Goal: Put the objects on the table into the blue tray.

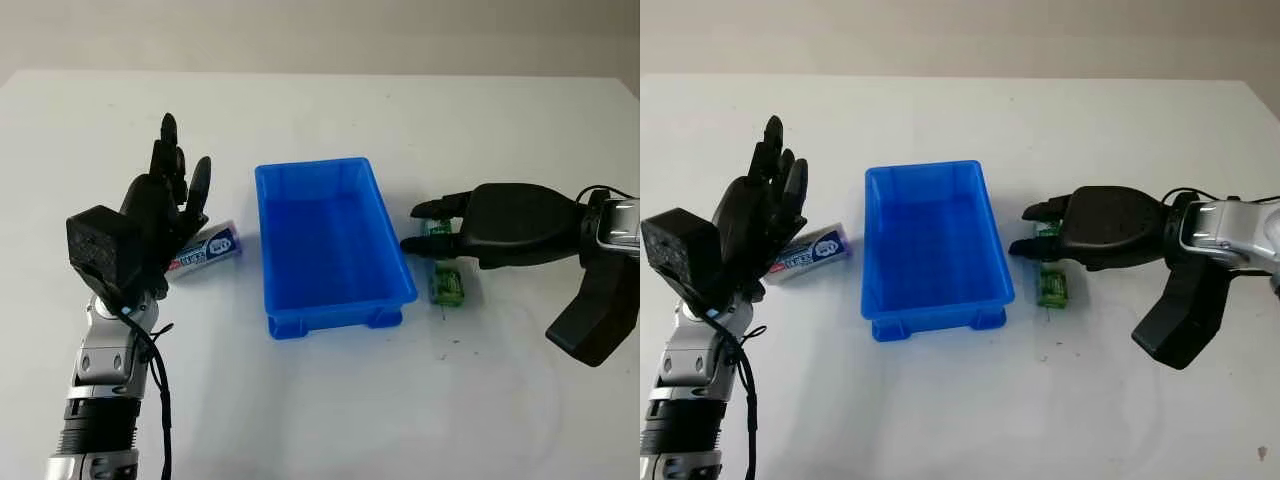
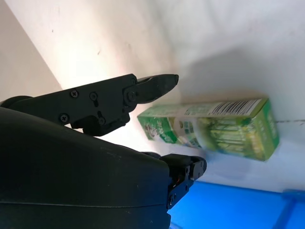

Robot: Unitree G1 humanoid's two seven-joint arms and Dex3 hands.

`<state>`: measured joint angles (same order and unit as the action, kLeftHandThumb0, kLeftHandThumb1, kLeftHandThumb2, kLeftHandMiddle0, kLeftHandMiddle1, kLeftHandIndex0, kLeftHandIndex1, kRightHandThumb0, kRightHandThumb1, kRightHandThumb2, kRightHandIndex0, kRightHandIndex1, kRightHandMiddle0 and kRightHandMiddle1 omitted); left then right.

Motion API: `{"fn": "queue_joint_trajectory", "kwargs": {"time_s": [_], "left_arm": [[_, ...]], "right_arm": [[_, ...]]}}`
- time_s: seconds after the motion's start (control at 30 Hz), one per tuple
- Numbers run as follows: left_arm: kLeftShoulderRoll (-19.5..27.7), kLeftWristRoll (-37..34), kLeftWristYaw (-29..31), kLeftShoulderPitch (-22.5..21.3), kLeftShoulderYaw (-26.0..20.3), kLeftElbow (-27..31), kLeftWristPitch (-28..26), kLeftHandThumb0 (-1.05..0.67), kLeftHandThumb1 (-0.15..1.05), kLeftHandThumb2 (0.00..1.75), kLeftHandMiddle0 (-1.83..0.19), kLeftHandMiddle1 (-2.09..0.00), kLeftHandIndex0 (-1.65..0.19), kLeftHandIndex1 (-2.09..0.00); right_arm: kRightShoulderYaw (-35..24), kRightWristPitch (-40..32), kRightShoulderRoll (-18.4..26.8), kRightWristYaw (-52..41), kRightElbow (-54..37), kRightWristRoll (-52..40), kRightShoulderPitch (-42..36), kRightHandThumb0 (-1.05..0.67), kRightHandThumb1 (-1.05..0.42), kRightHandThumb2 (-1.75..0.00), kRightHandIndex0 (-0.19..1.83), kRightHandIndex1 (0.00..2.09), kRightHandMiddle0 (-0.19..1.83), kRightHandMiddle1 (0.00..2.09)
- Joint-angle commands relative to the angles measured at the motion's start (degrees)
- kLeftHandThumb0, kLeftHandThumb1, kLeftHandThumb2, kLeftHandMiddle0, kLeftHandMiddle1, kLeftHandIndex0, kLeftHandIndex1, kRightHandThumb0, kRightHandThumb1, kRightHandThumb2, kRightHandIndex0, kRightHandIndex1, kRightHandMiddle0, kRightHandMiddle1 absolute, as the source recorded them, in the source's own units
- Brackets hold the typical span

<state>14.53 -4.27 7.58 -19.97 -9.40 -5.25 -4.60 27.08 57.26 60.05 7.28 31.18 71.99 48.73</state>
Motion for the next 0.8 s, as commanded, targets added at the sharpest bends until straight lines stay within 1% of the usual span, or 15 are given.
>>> {"fn": "queue_joint_trajectory", "kwargs": {"time_s": [0.0, 0.07, 0.23, 0.47, 0.57, 0.63, 0.77], "left_arm": [[0.1, 0.2, -0.3, -0.6, 0.1, 0.9, 0.1, -0.82, 1.05, 0.57, 0.19, 0.0, 0.19, 0.0], [0.0, 0.0, -0.4, -0.6, 0.1, 0.7, 0.2, -0.82, 1.05, 0.57, 0.19, 0.0, 0.19, 0.0], [-0.1, -0.1, -0.5, -0.8, 0.2, 0.4, 0.2, -0.82, 1.05, 0.57, 0.19, 0.0, 0.19, 0.0], [0.1, 0.3, -0.6, -0.6, 0.4, 0.7, 0.1, -0.82, 1.05, 0.58, 0.19, 0.0, 0.19, 0.0], [-0.1, -0.1, -0.6, -0.4, 0.2, 1.1, -0.1, -0.82, 1.05, 0.57, 0.19, 0.0, 0.19, 0.0], [0.0, -0.1, -0.6, -0.2, 0.1, 1.2, 0.1, -0.82, 1.05, 0.57, 0.19, 0.0, 0.19, 0.0], [0.0, -0.2, -0.6, -0.1, 0.0, 1.2, 0.3, -0.82, 1.05, 0.56, 0.19, 0.0, 0.19, 0.0]], "right_arm": [[0.6, -0.4, 1.4, 0.3, -0.7, 0.5, 1.7, -0.16, -1.03, -0.07, 0.15, 0.0, 0.16, 0.0], [0.9, -0.7, 1.6, 0.6, -1.3, 1.6, 2.5, -0.17, -1.04, -0.07, 0.13, 0.01, 0.13, 0.0], [2.1, -0.3, 1.7, 4.9, 0.1, 3.3, 3.5, -0.2, -1.02, -0.05, 0.14, 0.03, 0.14, 0.02], [3.6, 1.6, 0.5, 7.7, 3.3, 1.7, 3.2, -0.19, -1.0, -0.05, 0.2, 0.07, 0.19, 0.06], [4.8, 1.7, 0.0, 9.7, 3.9, 2.4, 3.3, -0.26, -0.97, -0.04, 0.24, 0.08, 0.23, 0.08], [5.5, 1.4, -0.1, 10.4, 4.0, 2.9, 3.4, -0.26, -0.97, -0.04, 0.26, 0.09, 0.25, 0.08], [6.7, 1.0, 0.0, 10.6, 4.1, 3.5, 3.6, -0.31, -0.97, -0.05, 0.26, 0.08, 0.25, 0.08]]}}
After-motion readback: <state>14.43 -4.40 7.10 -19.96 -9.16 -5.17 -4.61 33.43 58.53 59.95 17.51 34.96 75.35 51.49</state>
